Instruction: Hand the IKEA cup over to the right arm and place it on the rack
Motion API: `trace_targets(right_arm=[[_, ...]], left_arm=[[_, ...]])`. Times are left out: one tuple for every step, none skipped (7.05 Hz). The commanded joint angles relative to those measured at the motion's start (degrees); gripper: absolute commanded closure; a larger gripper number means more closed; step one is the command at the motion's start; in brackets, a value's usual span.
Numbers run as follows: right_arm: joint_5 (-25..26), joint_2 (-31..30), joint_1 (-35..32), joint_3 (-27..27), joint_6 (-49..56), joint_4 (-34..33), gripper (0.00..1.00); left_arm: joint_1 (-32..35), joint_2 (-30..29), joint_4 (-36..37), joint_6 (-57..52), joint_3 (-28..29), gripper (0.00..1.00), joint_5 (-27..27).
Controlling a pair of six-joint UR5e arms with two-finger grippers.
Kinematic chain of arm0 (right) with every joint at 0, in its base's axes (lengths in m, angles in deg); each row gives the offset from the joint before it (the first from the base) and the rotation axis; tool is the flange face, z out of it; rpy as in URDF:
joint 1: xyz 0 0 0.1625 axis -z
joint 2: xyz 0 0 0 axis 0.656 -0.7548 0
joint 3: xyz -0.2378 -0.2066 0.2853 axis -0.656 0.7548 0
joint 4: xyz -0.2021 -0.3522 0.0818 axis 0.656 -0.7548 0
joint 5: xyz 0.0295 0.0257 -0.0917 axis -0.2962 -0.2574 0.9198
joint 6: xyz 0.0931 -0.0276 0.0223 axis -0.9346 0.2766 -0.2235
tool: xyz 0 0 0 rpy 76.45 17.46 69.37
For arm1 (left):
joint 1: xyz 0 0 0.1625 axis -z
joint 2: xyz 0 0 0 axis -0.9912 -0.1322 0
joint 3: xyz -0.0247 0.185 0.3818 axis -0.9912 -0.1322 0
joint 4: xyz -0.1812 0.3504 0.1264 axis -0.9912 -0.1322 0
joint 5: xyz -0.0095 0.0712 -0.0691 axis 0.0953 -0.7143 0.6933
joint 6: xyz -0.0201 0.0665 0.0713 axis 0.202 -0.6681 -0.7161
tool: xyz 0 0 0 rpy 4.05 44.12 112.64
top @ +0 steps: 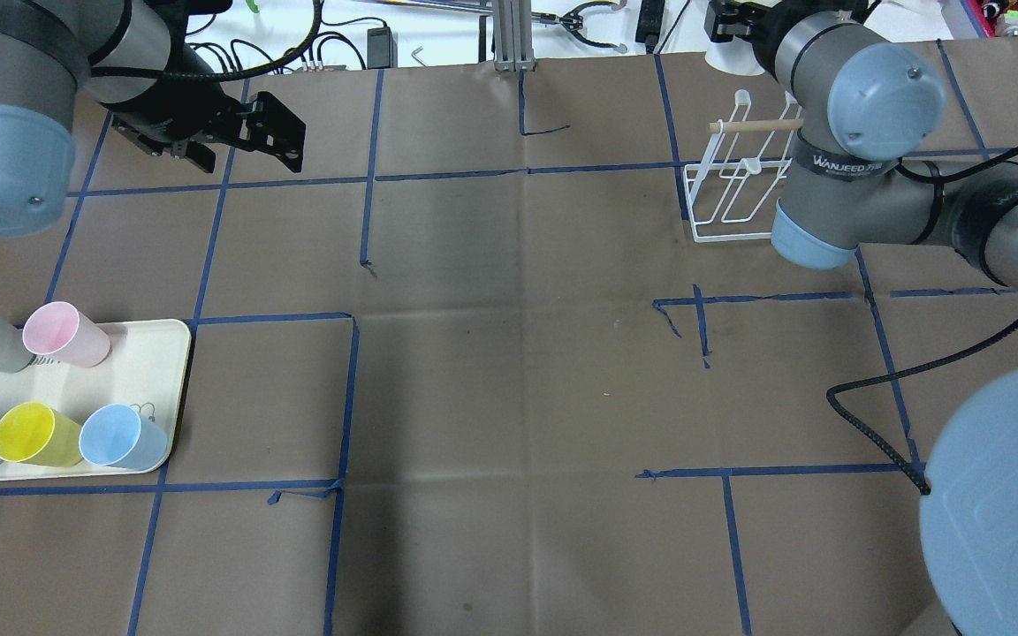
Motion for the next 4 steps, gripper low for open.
trace_targets(right_arm=[[-0.05,5.07,1.25,3.68,1.79,-2.39,0.9],[-0.14,6.31,1.43,4.57,1.79,-2.5,0.9],[-0.14,7.36,1.43,4.66,1.79,-2.58,0.9],[-0.14,7.55,1.43,3.97,1.79,-2.59,0.9]], left_arm=[[0.23,3.9,-12.51,1.62,0.01,0.0,-4.44],[0.14,4.61,-12.71,1.1,-0.97,0.0,-4.56],[-0.56,4.71,-13.4,1.01,-2.81,0.0,-4.83],[-2.04,4.97,-13.41,0.57,-5.17,0.0,-5.0]])
